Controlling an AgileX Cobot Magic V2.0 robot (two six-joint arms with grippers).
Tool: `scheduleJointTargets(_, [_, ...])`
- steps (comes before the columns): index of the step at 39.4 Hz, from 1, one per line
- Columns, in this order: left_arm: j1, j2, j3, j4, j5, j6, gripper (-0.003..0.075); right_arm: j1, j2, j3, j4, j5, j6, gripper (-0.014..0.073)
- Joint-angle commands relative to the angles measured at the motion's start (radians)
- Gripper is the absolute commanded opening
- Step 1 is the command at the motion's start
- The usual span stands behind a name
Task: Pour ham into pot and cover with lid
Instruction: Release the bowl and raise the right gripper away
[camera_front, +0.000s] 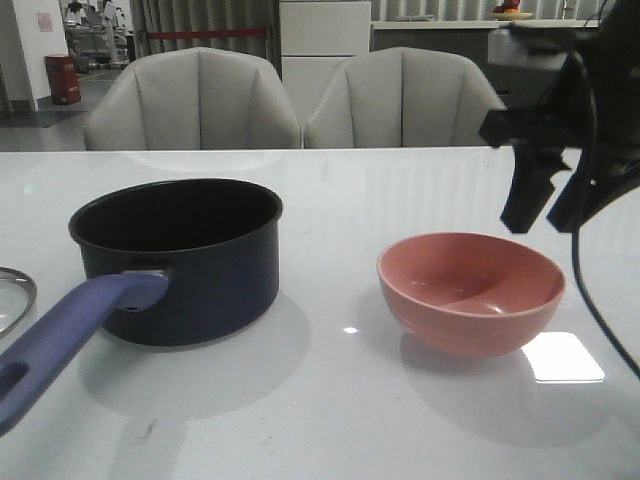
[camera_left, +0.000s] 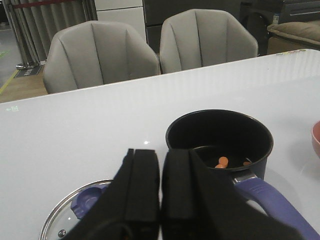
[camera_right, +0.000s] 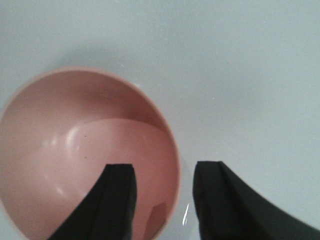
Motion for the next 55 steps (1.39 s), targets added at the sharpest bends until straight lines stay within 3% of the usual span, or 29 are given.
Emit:
scheduleJointTargets(1, [-0.01,0.011,-0.028,-0.01,-0.078,0.002,0.0113,-0.003,-0.157,0.023,0.011,-0.076,-0.012,0.0395])
scheduleJointTargets(20, [-0.01,0.011,-0.028,-0.01,-0.084,0.002,0.0113,0.078,-0.744,0.433,0.012,-0.466,-0.023,0.0395])
scheduleJointTargets(37, [-0.01,0.011,-0.028,-0.01,-0.082,0.002,0.0113,0.107,-1.207,0.917,0.012,-1.008,-0.025,0.0395])
scheduleJointTargets(43, [-0.01,0.011,-0.028,-0.01,-0.082,0.002,0.0113,0.107,-1.246,0.96,0.012,-0.98,-0.025,0.0353])
scheduleJointTargets(49, [-0.01,0.011,-0.028,-0.01,-0.082,0.002,0.0113,0.107,-1.246,0.96,0.012,-0.941,-0.025,0.0127])
scheduleJointTargets(55, [-0.01,0.013,-0.028,-0.01,-0.082,0.002,0.0115,0.107,-1.246,0.96,0.012,-0.9,-0.025,0.0153])
